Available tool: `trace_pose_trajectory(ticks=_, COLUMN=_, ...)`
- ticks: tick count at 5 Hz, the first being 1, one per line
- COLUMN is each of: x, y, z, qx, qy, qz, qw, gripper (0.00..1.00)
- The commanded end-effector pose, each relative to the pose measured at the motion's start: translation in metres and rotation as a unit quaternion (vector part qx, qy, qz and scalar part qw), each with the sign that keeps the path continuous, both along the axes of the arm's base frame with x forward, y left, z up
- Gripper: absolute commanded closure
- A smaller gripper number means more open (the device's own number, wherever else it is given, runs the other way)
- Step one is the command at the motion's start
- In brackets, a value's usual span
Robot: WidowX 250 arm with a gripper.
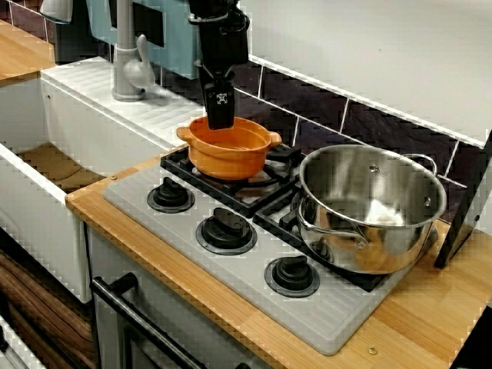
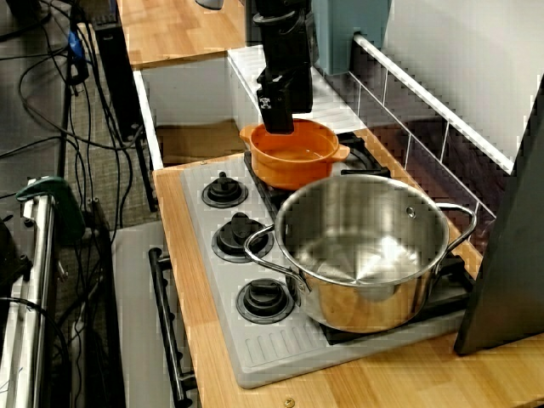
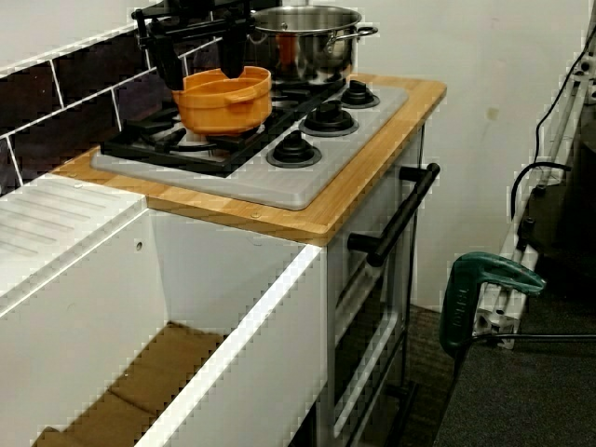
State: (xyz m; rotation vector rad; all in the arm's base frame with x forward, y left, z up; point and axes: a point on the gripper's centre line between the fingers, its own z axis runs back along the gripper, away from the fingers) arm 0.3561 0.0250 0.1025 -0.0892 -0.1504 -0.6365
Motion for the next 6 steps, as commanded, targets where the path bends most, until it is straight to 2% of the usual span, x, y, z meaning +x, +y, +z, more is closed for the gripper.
trace_pose_trajectory(ticks=1, x=0.007, y=0.001, z=0.022, qx=0.000, qy=-0.029, qz=0.017, qw=0.9994, gripper=0.00)
trace_pose_trajectory(ticks=2, x=0.014, y=0.006, z=0.018, qx=-0.001, qy=-0.010, qz=0.045, qw=0.9989, gripper=0.00)
trace_pose_trajectory(ticks=4, x=0.010, y=-0.006, z=0.010, qx=-0.004, qy=0.028, qz=0.080, qw=0.9964, gripper=0.00)
trace_pose_trajectory(ticks=5, x=0.008, y=-0.009, z=0.010, qx=0.002, qy=0.032, qz=0.082, qw=0.9961, gripper=0.00)
trace_pose_trajectory(ticks=6, x=0.012, y=-0.008, z=0.007, qx=0.011, qy=0.045, qz=0.088, qw=0.9950, gripper=0.00)
